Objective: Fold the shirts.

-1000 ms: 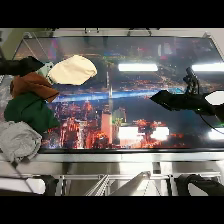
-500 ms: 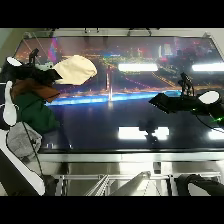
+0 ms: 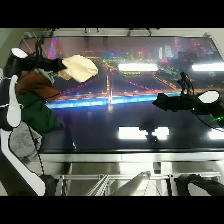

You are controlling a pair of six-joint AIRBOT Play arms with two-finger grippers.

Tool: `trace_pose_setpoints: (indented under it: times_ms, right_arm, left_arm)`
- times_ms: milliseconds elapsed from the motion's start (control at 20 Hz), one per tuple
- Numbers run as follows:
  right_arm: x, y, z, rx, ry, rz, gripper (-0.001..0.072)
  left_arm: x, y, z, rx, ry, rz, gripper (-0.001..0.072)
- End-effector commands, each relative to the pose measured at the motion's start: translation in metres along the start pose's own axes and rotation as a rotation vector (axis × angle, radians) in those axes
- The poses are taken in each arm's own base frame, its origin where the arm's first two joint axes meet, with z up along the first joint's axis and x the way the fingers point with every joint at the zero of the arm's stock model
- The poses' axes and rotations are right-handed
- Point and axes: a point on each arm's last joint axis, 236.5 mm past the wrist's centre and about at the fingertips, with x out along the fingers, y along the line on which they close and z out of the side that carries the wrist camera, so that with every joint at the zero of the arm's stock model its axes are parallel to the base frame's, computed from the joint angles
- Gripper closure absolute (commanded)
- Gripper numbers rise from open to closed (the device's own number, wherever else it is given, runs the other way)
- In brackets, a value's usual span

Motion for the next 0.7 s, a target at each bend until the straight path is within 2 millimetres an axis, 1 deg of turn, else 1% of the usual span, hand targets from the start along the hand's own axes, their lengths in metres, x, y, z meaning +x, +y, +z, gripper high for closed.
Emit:
trace_pose_setpoints:
  times_ms: [0, 100, 150, 200, 250, 300, 350, 400, 450, 550, 600, 650]
  right_arm:
    - [-0.018, 0.011, 0.026, -0.09, -0.07, 0.012, 0.0694]
    - [-0.047, 0.025, 0.058, -0.133, -0.147, 0.029, 0.0693]
    - [-0.063, 0.034, 0.07, -0.156, -0.172, 0.042, 0.0693]
    - [-0.082, 0.044, 0.082, -0.179, -0.204, 0.055, 0.0693]
    - [-0.097, 0.052, 0.089, -0.199, -0.229, 0.062, 0.0693]
    - [-0.111, 0.06, 0.094, -0.218, -0.255, 0.068, 0.0693]
    - [-0.121, 0.065, 0.096, -0.23, -0.273, 0.07, 0.0692]
    - [-0.126, 0.068, 0.093, -0.244, -0.276, 0.07, 0.0692]
    - [-0.128, 0.07, 0.089, -0.254, -0.263, 0.071, 0.0692]
    - [-0.124, 0.07, 0.078, -0.254, -0.215, 0.081, 0.0691]
    - [-0.121, 0.07, 0.074, -0.252, -0.194, 0.085, 0.0658]
    - [-0.119, 0.069, 0.069, -0.25, -0.168, 0.09, 0.0381]
  left_arm:
    - [-0.07, -0.148, 0.048, 0.107, -0.16, -0.345, 0.069]
    - [-0.138, -0.258, 0.06, 0.176, -0.233, -0.62, 0.0689]
    - [-0.17, -0.306, 0.059, 0.229, -0.255, -0.739, 0.0689]
    - [-0.2, -0.349, 0.056, 0.278, -0.279, -0.827, 0.0689]
    - [-0.217, -0.379, 0.049, 0.318, -0.29, -0.863, 0.0689]
    - [-0.223, -0.398, 0.041, 0.343, -0.276, -0.865, 0.0689]
    - [-0.22, -0.408, 0.03, 0.34, -0.242, -0.85, 0.0689]
    - [-0.209, -0.413, 0.017, 0.323, -0.194, -0.831, 0.0689]
    - [-0.193, -0.414, 0.001, 0.302, -0.13, -0.809, 0.0689]
    - [-0.156, -0.405, -0.029, 0.25, -0.012, -0.761, 0.0689]
    - [-0.14, -0.398, -0.041, 0.227, 0.035, -0.738, 0.0689]
    - [-0.129, -0.391, -0.05, 0.209, 0.067, -0.721, 0.0524]
